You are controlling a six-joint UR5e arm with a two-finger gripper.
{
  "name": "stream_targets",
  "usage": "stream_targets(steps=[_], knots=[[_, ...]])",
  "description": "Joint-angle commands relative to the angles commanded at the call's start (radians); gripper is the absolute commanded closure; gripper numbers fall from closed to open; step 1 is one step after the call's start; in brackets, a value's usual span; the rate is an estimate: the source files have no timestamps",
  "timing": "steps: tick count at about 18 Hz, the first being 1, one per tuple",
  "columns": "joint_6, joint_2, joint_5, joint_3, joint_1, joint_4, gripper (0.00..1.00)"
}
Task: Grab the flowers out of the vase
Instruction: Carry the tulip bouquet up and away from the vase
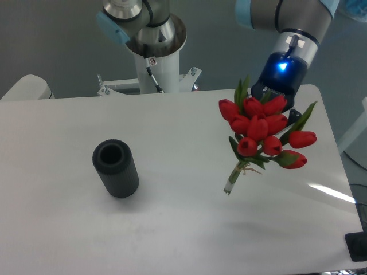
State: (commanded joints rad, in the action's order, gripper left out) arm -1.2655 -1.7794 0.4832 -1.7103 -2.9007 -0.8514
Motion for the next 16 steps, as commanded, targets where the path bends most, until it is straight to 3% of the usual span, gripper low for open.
stream_targets(steps=[16], knots=[[-0.035,-0.023,0.035,-0.006,0.001,0.002,0.78]])
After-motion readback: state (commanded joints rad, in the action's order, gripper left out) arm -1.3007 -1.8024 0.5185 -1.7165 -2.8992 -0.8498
